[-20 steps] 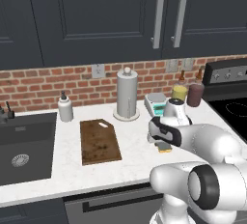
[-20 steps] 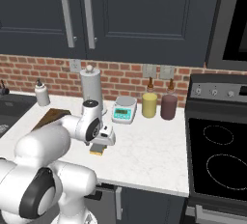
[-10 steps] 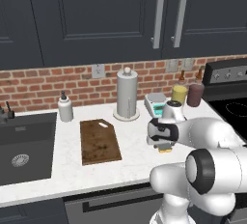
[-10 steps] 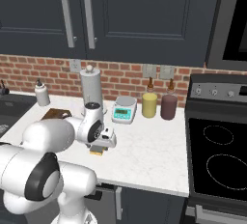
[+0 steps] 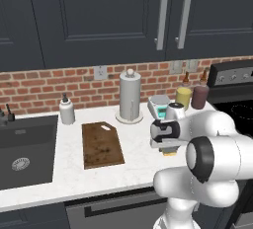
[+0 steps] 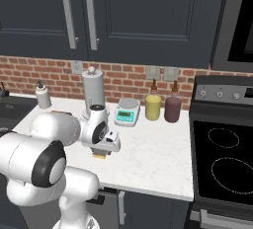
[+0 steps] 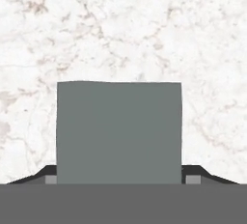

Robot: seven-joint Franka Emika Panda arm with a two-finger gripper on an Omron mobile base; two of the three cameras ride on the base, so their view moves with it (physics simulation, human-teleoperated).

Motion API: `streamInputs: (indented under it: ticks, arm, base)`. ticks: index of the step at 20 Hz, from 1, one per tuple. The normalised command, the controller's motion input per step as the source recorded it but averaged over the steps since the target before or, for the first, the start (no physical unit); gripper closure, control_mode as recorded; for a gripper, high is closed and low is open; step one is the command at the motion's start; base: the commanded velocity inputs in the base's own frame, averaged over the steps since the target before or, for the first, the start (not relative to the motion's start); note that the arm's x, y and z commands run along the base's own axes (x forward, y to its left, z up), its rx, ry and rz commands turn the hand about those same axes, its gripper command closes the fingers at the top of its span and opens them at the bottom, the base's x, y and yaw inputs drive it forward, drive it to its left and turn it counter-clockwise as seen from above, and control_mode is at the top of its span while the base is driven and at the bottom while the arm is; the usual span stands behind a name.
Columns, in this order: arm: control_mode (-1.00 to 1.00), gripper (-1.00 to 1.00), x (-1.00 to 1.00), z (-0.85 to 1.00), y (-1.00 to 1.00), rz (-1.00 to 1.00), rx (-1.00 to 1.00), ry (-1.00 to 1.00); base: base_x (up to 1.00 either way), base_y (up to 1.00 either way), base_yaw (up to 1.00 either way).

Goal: Pick up the sponge from the counter and clean the cutting board by briefly scrubbing or pressing down on the cutting board. Once finished, release the sponge.

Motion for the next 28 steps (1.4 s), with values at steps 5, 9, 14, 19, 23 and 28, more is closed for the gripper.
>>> streamInputs:
  ticks: [5,9,14,19,23,28]
  arm:
    - [-1.0,1.0,-0.07,-0.17,0.02,0.01,0.0,0.01]
    - [-1.0,1.0,-0.02,0.0,0.14,0.0,0.0,0.0]
    - [-1.0,1.0,-0.11,0.0,0.21,0.0,0.04,0.0]
    - [-1.0,1.0,-0.16,0.24,0.3,0.16,0.05,0.0]
    - [-1.0,1.0,-0.12,0.76,0.55,0.41,0.0,0.0]
    - [-1.0,1.0,0.0,0.56,0.52,0.6,0.0,0.03]
  base:
    - [0.0,0.0,0.0]
    - [0.0,0.0,0.0]
    - [0.0,0.0,0.0]
    - [0.0,0.0,0.0]
    - [0.0,0.0,0.0]
    - [0.0,0.0,0.0]
